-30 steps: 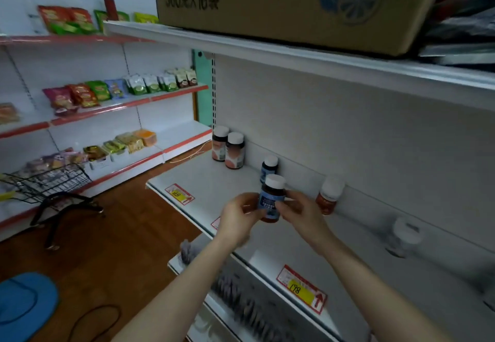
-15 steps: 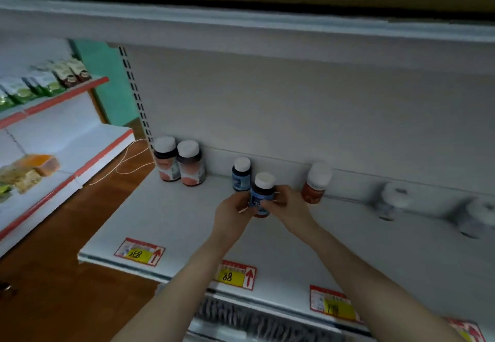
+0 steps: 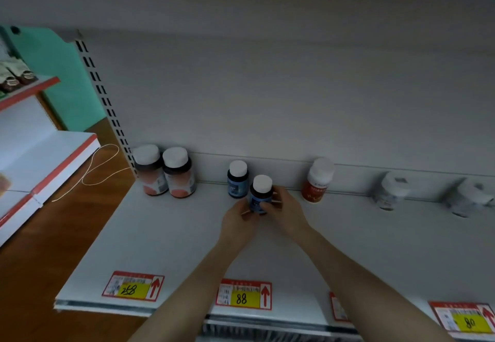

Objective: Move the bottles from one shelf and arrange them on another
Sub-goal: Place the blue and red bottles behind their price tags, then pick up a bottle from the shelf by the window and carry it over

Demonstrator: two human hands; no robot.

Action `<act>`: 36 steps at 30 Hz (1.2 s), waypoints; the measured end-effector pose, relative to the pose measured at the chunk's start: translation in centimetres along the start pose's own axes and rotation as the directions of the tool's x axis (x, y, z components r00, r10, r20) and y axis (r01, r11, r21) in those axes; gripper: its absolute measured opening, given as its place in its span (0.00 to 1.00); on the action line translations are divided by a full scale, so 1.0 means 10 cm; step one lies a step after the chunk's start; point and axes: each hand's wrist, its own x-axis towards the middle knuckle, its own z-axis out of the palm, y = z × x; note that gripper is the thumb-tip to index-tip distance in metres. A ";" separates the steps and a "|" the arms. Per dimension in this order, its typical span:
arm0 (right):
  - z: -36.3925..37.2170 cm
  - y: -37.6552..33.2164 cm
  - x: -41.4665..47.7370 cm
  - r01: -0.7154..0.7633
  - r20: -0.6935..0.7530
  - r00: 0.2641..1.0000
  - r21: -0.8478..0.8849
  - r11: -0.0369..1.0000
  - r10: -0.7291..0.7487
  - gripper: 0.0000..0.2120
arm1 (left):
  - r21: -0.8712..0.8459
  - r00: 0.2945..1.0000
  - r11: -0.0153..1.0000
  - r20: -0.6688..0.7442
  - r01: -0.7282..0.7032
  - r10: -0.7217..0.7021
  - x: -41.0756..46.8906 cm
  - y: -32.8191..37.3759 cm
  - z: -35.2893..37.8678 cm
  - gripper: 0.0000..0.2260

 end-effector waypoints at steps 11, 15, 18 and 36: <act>0.04 0.01 0.34 -0.038 -0.003 0.999 -0.048 0.998 0.038 0.20 | -0.032 0.999 0.999 0.034 0.044 -0.043 0.24 0.04 0.06 0.09; 0.05 0.02 0.39 -0.026 -0.002 1.000 -0.052 0.998 0.026 0.20 | -0.018 0.998 0.999 0.047 0.038 -0.038 0.27 0.07 0.06 0.11; 0.05 0.02 0.41 -0.018 -0.001 1.000 -0.048 0.999 0.018 0.20 | -0.010 0.998 0.999 0.044 0.037 -0.037 0.28 0.07 0.07 0.09; -0.43 0.03 -0.25 -0.073 -0.149 0.987 -0.027 0.997 0.068 0.16 | 0.091 0.993 0.993 0.098 -0.072 0.063 -0.08 0.36 0.31 0.12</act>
